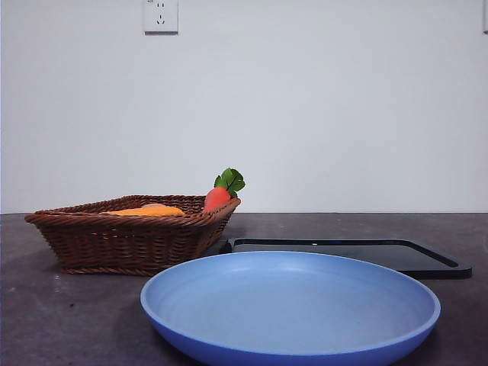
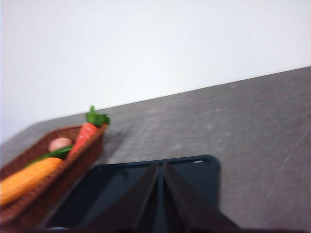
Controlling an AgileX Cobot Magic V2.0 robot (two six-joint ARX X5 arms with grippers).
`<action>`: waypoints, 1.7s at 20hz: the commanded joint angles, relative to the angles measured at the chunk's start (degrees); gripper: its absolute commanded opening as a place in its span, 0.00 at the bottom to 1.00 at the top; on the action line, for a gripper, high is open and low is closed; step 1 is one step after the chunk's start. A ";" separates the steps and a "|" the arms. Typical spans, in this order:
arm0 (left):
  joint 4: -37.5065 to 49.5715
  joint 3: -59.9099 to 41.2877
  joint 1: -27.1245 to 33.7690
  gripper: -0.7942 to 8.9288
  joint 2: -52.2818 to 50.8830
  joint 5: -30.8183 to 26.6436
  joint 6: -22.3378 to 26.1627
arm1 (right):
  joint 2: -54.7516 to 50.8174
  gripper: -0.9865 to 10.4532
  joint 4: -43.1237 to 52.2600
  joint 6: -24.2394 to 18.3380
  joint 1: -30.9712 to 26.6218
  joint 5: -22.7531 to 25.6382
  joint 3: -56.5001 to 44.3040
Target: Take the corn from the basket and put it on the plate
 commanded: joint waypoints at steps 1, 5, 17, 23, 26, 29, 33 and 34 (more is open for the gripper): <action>0.50 2.01 0.11 0.09 0.07 3.34 -3.10 | -0.04 0.09 -0.87 5.53 0.04 -0.70 2.36; -0.09 5.55 0.11 0.09 1.03 6.23 -3.76 | -0.02 0.09 -3.34 5.53 0.31 -2.51 5.95; -13.99 22.64 0.09 0.09 13.79 17.53 4.44 | 9.66 0.09 -21.64 -2.97 0.42 -9.46 22.40; -24.61 31.47 -0.07 0.09 22.29 22.77 14.64 | 19.21 0.09 -33.68 -11.26 1.38 -13.07 31.54; -30.29 35.10 -0.52 0.09 25.81 23.12 19.47 | 23.50 0.09 -40.09 -16.31 2.60 -13.05 35.36; -33.51 37.46 -1.75 0.09 28.50 23.15 21.51 | 27.26 0.09 -45.94 -20.83 4.24 -13.03 38.49; -35.69 39.01 -3.93 0.09 30.95 23.15 22.91 | 30.91 0.09 -50.49 -24.06 6.86 -12.87 40.57; -35.93 39.01 -4.66 0.09 31.36 23.15 22.95 | 31.67 0.09 -51.21 -24.41 7.76 -12.59 40.76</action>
